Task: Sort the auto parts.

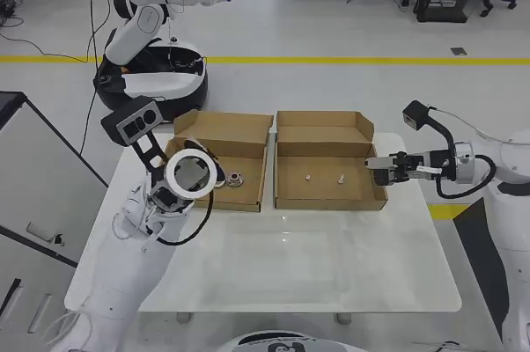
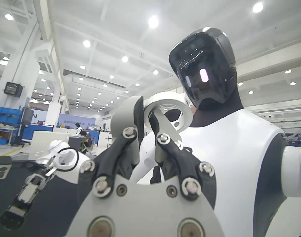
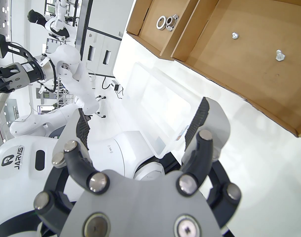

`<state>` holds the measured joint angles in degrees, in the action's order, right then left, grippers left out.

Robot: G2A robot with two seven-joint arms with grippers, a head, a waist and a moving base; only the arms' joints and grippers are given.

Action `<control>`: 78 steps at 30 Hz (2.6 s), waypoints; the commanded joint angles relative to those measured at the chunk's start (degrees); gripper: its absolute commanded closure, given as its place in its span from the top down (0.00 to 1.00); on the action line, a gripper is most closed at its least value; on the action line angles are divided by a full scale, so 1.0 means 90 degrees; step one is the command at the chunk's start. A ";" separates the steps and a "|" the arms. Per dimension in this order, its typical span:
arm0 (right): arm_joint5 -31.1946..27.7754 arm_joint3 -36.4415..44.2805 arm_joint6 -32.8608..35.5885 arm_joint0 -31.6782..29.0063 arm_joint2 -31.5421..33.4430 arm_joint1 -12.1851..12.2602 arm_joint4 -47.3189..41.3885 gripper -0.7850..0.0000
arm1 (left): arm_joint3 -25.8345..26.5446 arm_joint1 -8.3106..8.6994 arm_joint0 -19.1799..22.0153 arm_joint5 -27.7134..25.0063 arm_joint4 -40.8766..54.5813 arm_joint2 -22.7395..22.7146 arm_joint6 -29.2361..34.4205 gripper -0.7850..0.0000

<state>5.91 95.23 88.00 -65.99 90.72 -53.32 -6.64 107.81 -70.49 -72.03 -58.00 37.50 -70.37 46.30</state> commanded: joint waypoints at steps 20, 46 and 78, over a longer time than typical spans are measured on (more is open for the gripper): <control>0.0000 0.0000 0.0000 0.0000 0.0000 0.0000 0.0000 1.00 | -0.0080 0.0083 -0.0229 0.0000 -0.0523 -0.0010 -0.0002 0.00; 0.0000 0.0000 0.0000 0.0000 0.0000 0.0000 0.0000 1.00 | -0.0364 0.0066 -0.0177 0.0000 -0.0538 0.0134 -0.0001 0.00; 0.0000 0.0000 0.0000 0.0000 0.0000 0.0000 0.0000 1.00 | -0.0309 0.0117 -0.0170 0.0000 0.0099 0.0119 -0.0001 0.00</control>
<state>5.91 95.23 88.00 -65.99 90.72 -53.32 -6.64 105.03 -69.44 -73.56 -58.00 38.39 -69.29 46.29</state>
